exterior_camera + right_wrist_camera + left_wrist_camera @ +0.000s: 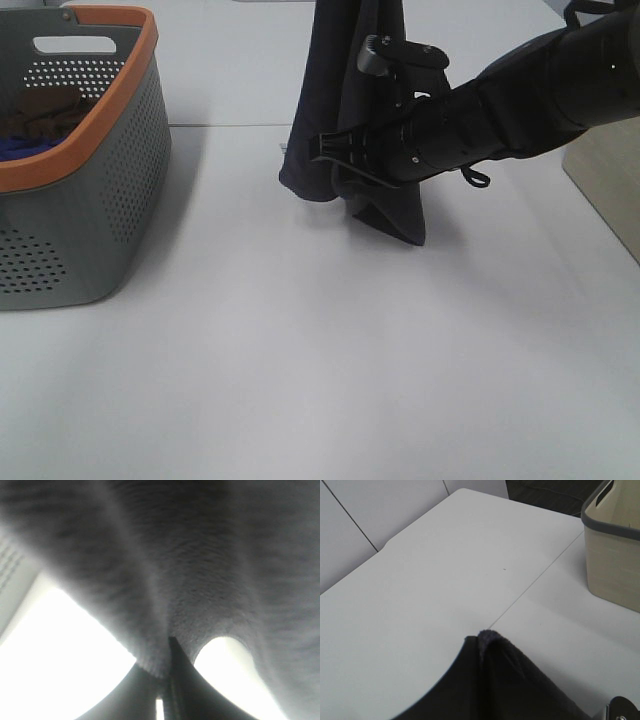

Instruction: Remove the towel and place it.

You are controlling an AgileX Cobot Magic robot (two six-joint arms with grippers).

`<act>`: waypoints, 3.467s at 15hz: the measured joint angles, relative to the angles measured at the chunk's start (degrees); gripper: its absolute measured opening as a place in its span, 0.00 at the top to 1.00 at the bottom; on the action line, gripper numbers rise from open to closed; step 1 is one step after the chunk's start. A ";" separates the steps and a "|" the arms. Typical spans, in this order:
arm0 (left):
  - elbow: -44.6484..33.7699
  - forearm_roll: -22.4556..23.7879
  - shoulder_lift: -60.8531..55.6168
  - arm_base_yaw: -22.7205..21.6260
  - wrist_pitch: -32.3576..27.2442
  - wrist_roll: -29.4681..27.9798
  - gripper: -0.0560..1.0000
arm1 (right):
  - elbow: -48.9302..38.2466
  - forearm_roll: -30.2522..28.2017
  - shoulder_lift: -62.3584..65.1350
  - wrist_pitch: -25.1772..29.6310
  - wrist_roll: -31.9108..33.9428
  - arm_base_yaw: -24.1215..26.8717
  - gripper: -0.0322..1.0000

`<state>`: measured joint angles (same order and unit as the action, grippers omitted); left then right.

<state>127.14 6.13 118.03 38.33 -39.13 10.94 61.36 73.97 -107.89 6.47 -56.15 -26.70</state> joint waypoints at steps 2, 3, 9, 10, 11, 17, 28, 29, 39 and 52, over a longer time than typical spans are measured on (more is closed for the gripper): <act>0.00 4.24 0.00 0.00 -4.81 0.00 0.95 | 0.00 -11.17 2.69 9.45 8.08 0.57 0.97; 0.00 5.84 0.00 0.00 -7.16 0.00 0.95 | 0.00 -18.33 3.84 12.72 14.61 1.55 0.97; 0.00 7.28 0.00 0.00 -14.38 0.00 0.95 | 0.52 -58.27 12.26 28.25 43.83 6.76 0.97; 0.00 7.28 0.00 0.00 -16.73 0.00 0.95 | 1.43 -63.31 13.41 30.83 46.12 6.76 0.97; 0.00 6.93 0.00 0.00 -19.48 0.00 0.95 | 2.75 -67.61 14.44 33.46 47.78 6.76 0.97; 0.00 5.96 0.11 -0.46 -21.49 -5.61 0.95 | 9.97 -84.22 15.36 38.10 48.41 6.76 0.97; 0.00 12.09 7.68 -12.49 15.99 -17.13 0.95 | 31.68 -102.85 -0.17 13.24 48.36 6.93 0.97; 0.00 13.46 8.25 -13.29 19.42 -17.65 0.95 | 34.66 -103.25 -2.64 11.86 48.76 7.45 0.97; 0.00 11.34 15.76 -10.14 8.14 -9.05 0.95 | 39.53 -92.65 -11.63 25.61 49.10 12.78 0.97; -4.30 -12.78 20.40 -9.34 -30.08 7.16 0.95 | 35.70 -73.17 -15.76 63.03 36.67 12.78 0.97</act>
<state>122.84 -6.65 138.43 28.99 -69.21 18.11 97.06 0.80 -123.64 69.50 -19.48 -13.92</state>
